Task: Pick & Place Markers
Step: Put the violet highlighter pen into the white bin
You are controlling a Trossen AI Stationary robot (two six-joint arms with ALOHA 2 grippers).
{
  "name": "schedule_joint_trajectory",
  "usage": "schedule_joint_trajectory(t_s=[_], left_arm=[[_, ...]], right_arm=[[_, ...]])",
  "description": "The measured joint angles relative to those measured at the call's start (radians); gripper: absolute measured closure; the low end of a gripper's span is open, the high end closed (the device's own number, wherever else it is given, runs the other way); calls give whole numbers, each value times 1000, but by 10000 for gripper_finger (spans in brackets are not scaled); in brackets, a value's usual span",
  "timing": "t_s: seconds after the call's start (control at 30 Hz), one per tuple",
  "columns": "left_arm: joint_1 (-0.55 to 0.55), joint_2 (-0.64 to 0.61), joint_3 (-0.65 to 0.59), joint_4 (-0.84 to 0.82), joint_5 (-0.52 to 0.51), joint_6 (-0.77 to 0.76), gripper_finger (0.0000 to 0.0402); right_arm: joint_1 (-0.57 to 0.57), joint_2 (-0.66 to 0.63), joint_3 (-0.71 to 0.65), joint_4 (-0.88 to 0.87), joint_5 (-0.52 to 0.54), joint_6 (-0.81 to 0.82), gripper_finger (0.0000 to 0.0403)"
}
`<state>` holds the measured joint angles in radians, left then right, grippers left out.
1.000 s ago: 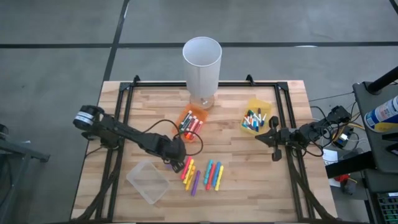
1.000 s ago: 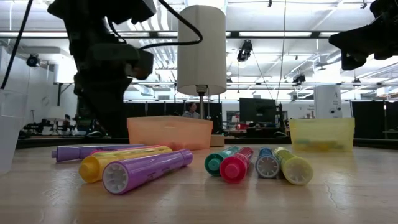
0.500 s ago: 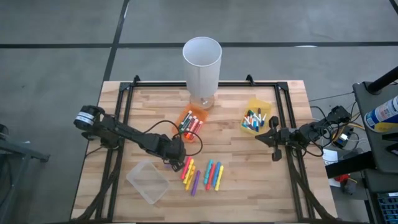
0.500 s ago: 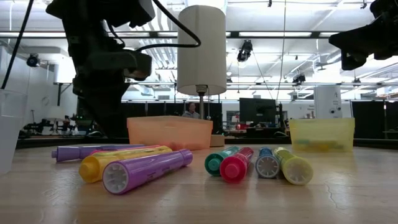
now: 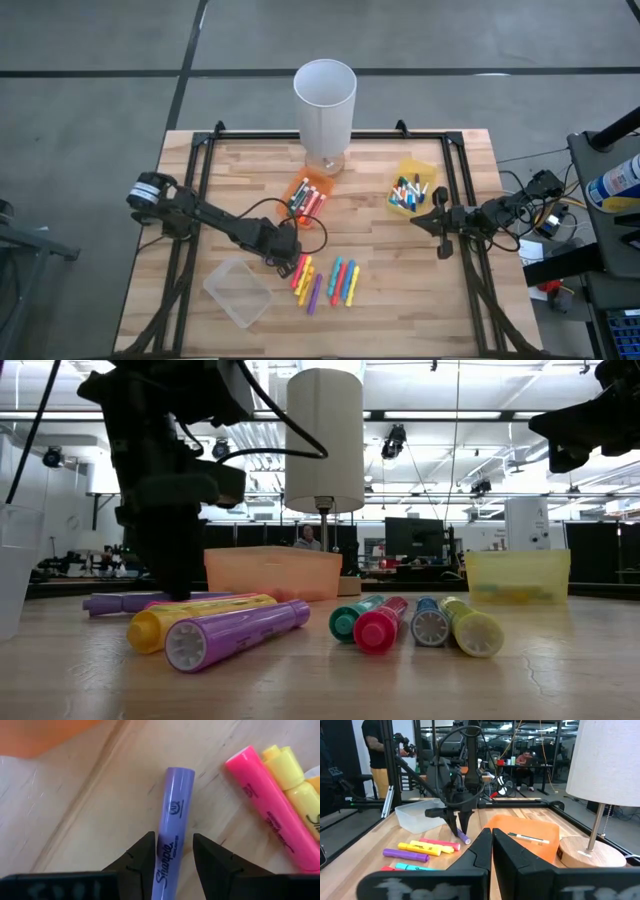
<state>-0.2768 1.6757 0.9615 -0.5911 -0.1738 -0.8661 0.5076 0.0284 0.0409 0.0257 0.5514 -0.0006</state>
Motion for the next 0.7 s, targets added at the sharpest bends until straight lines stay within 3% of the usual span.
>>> schedule_joint_trajectory(t_s=[0.43,0.7], left_arm=[[5,25,-4,11,6,14,279],[5,22,-4,7,9,26,345]], right_arm=[[0,0,0,0,0,0,394],[0,0,0,0,0,0,394]])
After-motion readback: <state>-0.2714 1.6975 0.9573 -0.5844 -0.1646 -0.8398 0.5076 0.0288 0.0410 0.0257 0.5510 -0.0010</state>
